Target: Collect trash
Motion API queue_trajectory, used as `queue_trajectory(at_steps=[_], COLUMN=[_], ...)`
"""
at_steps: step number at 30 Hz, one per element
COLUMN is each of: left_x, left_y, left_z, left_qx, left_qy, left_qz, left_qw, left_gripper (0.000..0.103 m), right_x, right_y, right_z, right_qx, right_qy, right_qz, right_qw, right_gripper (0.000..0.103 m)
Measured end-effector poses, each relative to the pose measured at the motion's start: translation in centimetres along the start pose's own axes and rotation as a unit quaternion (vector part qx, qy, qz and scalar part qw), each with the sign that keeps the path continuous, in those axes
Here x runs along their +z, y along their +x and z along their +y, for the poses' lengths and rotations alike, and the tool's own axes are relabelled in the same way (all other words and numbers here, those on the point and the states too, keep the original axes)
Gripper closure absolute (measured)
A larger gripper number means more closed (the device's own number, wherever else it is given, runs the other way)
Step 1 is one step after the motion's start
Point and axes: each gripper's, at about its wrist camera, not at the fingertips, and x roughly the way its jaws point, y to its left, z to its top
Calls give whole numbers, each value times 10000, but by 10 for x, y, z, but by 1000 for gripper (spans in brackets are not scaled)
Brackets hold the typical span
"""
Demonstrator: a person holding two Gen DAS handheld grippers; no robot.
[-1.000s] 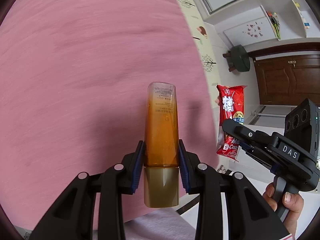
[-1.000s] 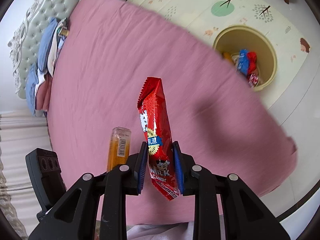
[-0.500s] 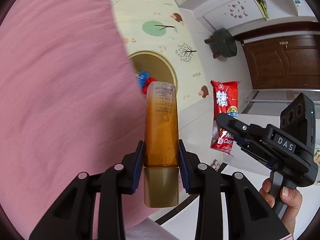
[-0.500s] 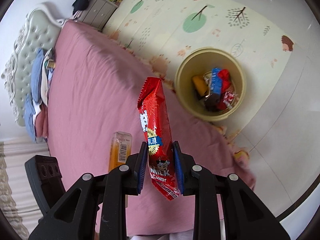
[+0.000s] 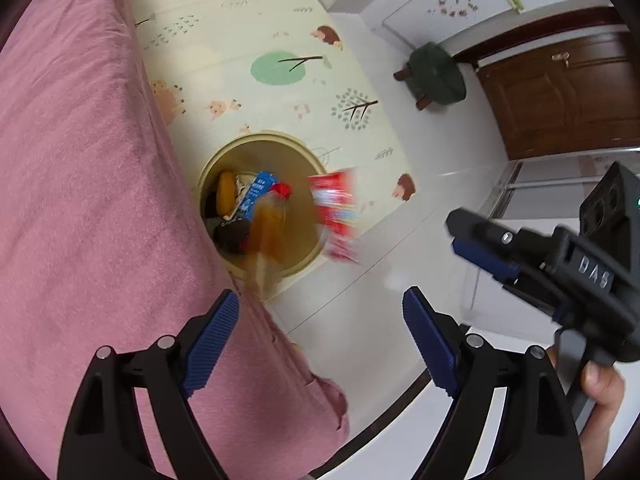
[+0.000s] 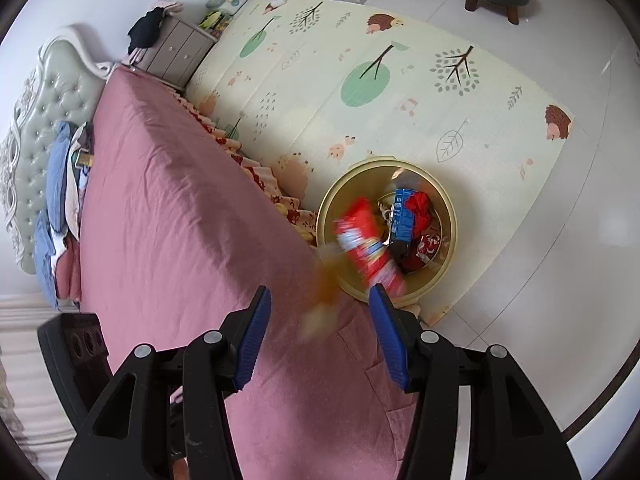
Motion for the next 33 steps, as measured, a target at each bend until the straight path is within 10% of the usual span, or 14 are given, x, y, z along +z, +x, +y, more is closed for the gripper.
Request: queue_trajectory(at_steps=[16, 33], left_x=[-28, -142], left_y=[-40, -122], left_z=[41, 172], left_qx=[268, 908], left_qy=[-158, -1282], left_qz=[-155, -542], left_qw=[9994, 9861], left_gripper=[20, 13], right_x=[-35, -148], right_y=[10, 64], right_z=[50, 169], right_qx=[219, 336], right_qy=[-428, -1549], right_qz=[363, 1283], right_qw=[9982, 9790], right_gripper=[52, 37])
